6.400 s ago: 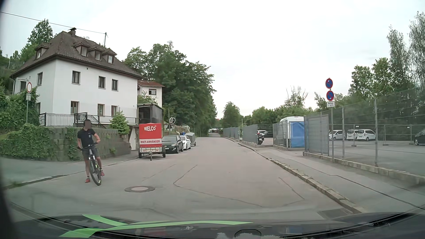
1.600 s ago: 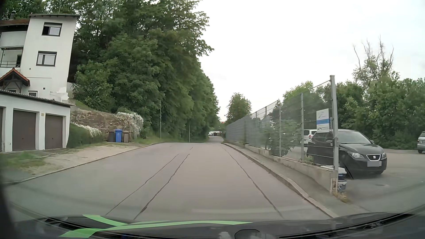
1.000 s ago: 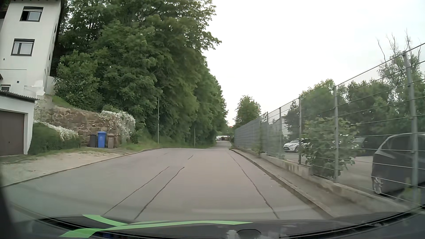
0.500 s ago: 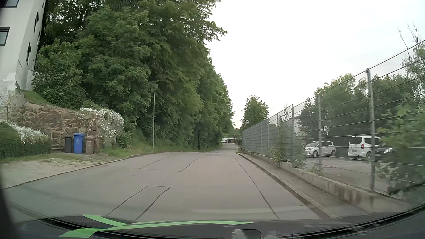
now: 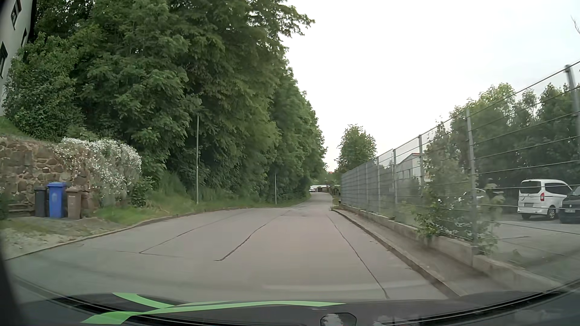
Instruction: Follow the waypoints while adhering to traffic rules and regulations
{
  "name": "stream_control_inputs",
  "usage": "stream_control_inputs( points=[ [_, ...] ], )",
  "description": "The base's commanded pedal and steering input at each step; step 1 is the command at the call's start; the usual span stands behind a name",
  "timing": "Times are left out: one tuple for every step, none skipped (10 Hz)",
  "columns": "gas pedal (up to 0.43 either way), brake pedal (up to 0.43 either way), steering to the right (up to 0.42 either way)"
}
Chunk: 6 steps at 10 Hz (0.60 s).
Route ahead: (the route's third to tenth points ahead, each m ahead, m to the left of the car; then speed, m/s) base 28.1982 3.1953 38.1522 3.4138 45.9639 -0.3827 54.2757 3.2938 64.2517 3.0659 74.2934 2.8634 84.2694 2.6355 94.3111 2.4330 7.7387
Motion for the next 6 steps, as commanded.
stream_control_inputs(
  points=[
    [0.079, 0.0, -0.024],
    [0.079, 0.0, -0.024],
    [0.079, 0.0, -0.024],
    [0.079, 0.0, -0.022],
    [0.079, 0.0, -0.02],
    [0.079, 0.0, -0.018]
  ],
)
